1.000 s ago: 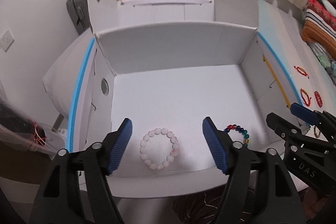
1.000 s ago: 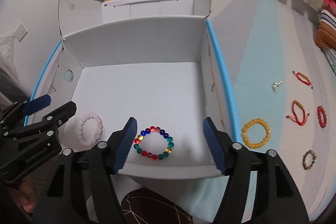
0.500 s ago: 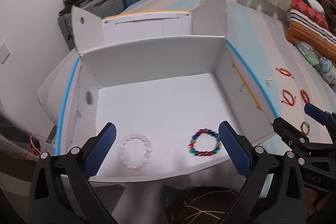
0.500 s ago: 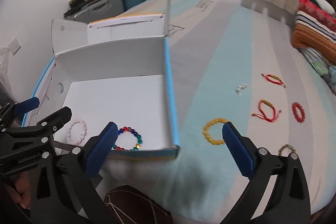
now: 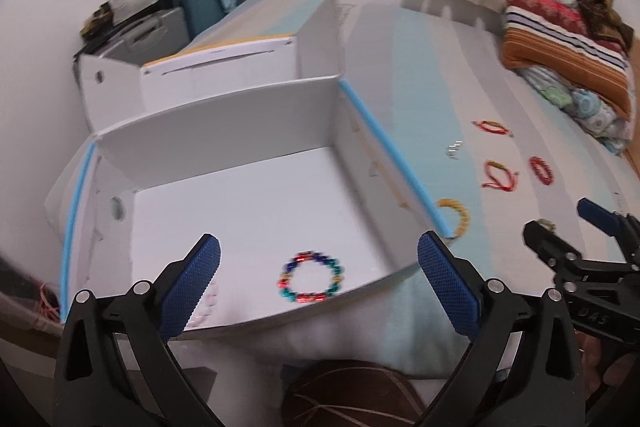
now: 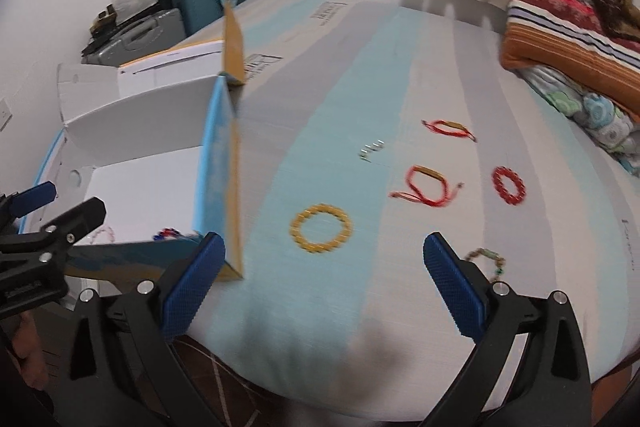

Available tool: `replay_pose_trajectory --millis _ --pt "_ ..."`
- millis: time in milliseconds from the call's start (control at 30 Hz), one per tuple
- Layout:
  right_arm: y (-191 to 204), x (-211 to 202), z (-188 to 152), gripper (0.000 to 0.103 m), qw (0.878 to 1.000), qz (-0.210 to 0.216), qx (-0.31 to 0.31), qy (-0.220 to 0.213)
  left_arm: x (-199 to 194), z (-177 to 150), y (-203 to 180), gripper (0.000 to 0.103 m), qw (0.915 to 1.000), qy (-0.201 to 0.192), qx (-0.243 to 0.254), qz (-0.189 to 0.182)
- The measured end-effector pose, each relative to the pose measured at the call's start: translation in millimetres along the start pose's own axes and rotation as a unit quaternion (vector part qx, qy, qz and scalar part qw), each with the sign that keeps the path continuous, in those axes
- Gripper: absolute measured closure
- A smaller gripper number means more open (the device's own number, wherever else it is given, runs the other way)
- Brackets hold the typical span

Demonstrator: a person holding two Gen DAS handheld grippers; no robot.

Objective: Organize jewelry
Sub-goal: 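Move both tools back over the remaining bracelets on the bed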

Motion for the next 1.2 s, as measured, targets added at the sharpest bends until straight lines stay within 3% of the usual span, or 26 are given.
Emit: replay_pose_trajectory --millis 367,800,1200 --pt "-73.7 -11.9 -11.4 0.007 0.998 -0.048 0.029 -0.008 0.2 -3.9 -82.1 0.006 0.9973 -0.013 0.050 -0.052" --pt "-150.9 -15.6 -23.9 0.007 0.994 -0.087 0.066 -0.007 18.2 -11.4 -146.2 0.006 0.9932 -0.007 0.064 -0.097" --pt "-200.7 17.6 -45.6 0.007 0.987 -0.125 0.098 0.013 60.8 -16.3 -195.0 0.006 0.9897 -0.002 0.082 -0.117"
Point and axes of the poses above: each gripper's, at about its wrist camera, not at the fingertips, and x roughly the way its jaws point, y to its left, z to its top, the point moved 2 cm from there along x, roughly the way its jaws point, and after that the axes turned 6 degrees about -y, right-handed, at the moved point
